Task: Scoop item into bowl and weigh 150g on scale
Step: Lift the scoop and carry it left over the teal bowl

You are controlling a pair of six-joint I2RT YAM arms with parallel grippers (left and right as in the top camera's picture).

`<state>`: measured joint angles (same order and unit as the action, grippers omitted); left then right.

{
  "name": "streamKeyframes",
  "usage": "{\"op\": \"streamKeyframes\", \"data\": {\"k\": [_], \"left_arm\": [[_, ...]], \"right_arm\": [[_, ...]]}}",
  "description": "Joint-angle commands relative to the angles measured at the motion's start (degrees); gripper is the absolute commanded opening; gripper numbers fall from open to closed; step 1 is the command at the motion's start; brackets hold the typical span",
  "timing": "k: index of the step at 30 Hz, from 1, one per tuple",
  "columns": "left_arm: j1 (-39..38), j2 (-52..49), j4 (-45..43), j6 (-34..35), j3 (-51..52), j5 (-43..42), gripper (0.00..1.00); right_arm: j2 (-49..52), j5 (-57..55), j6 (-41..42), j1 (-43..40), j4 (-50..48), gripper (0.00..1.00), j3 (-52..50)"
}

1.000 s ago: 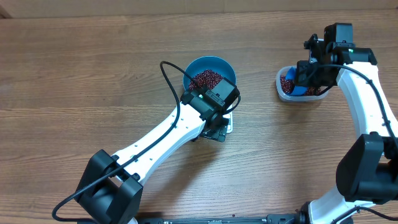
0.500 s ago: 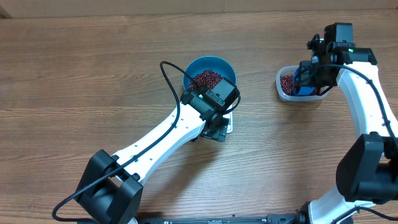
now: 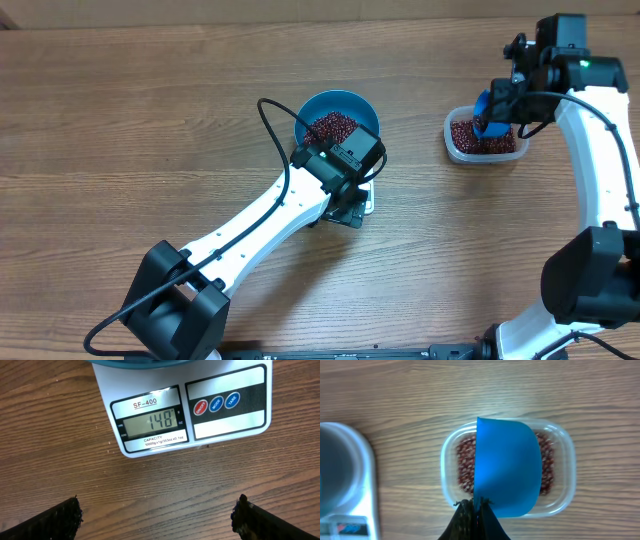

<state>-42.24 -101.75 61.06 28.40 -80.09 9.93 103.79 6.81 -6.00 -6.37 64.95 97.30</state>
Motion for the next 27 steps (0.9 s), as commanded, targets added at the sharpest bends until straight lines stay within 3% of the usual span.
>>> {"op": "streamKeyframes", "data": {"k": [1, 6, 12, 19, 27], "left_arm": [[0.22, 1.57, -0.02, 0.76, 0.28, 0.98, 0.99], [0.22, 1.57, -0.02, 0.76, 0.28, 0.98, 1.0], [0.22, 1.57, -0.02, 0.76, 0.28, 0.98, 0.99], [0.22, 1.57, -0.02, 0.76, 0.28, 0.98, 1.0], [0.22, 1.57, -0.02, 0.76, 0.28, 0.98, 1.0]], "right_arm": [[0.46, 8.59, 0.2, -3.28, 1.09, 0.04, 2.54], [0.48, 19.52, -0.83, -8.74, 2.99, 0.04, 2.54], [0.48, 37.57, -8.15, -13.22, 4.85, 0.04, 2.51], [0.48, 38.29, -10.8, -11.08, 5.01, 0.04, 2.51], [0.48, 38.27, -12.74, -2.73, 2.14, 0.04, 2.51]]}}
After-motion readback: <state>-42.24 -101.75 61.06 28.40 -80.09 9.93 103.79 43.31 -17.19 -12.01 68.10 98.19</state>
